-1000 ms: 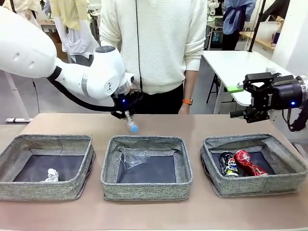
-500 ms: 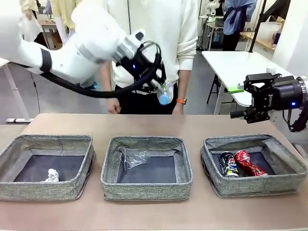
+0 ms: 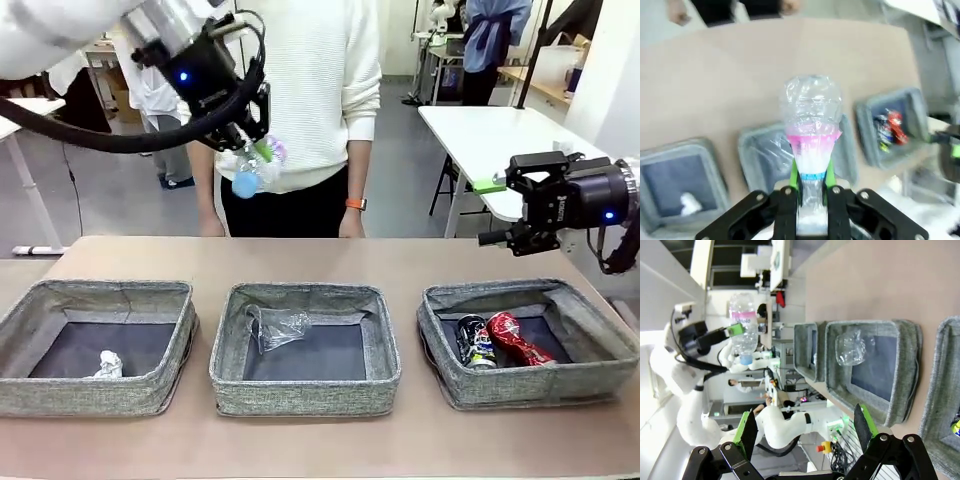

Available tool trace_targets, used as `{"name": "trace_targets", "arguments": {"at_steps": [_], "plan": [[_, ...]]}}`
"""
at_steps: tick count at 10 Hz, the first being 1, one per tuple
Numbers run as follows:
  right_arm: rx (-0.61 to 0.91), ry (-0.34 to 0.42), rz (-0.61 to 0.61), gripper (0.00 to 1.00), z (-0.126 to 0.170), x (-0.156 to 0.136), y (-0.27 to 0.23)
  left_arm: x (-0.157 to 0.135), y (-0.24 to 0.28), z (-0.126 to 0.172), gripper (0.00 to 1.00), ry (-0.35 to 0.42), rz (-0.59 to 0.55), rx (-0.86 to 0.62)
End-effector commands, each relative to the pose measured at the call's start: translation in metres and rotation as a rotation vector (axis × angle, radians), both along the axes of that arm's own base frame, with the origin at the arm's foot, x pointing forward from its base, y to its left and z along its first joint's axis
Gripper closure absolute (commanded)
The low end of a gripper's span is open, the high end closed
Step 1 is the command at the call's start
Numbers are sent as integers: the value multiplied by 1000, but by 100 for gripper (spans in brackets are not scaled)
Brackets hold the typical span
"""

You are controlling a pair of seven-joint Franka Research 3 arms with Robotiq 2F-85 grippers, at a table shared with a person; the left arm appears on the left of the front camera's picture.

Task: Sort the waste into the appropriate baskets.
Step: Pick up the waste item pointed out by the person.

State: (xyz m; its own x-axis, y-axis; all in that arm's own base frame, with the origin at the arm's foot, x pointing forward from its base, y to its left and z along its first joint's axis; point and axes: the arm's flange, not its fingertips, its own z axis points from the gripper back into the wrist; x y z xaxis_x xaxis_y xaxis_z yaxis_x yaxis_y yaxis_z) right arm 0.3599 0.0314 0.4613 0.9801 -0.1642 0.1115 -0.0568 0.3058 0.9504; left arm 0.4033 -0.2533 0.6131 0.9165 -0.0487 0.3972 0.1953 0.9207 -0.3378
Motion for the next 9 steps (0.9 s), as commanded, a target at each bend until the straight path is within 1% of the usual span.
{"name": "trace_targets", "arguments": {"at_steps": [1,3,4,5,6,7,9], "plan": [[13,18,-5,0,5,1,1,28,-5,5,100,126,-68,-85],[13,18,-5,0,5,1,1,28,-5,5,100,126,-68,-85],[13,18,-5,0,5,1,1,0,-4,-5,80,30,-9,-17],[13,18,-5,0,5,1,1,-4,-12,0,80,21,107,-22],[13,18,-5,0,5,1,1,-17,-28,36,80,-1,170,-5],[13,18,-5,0,5,1,1,-35,-44,74,80,-45,155,29],[13,18,-5,0,5,1,1,-69,-80,129,80,-49,114,145]]}}
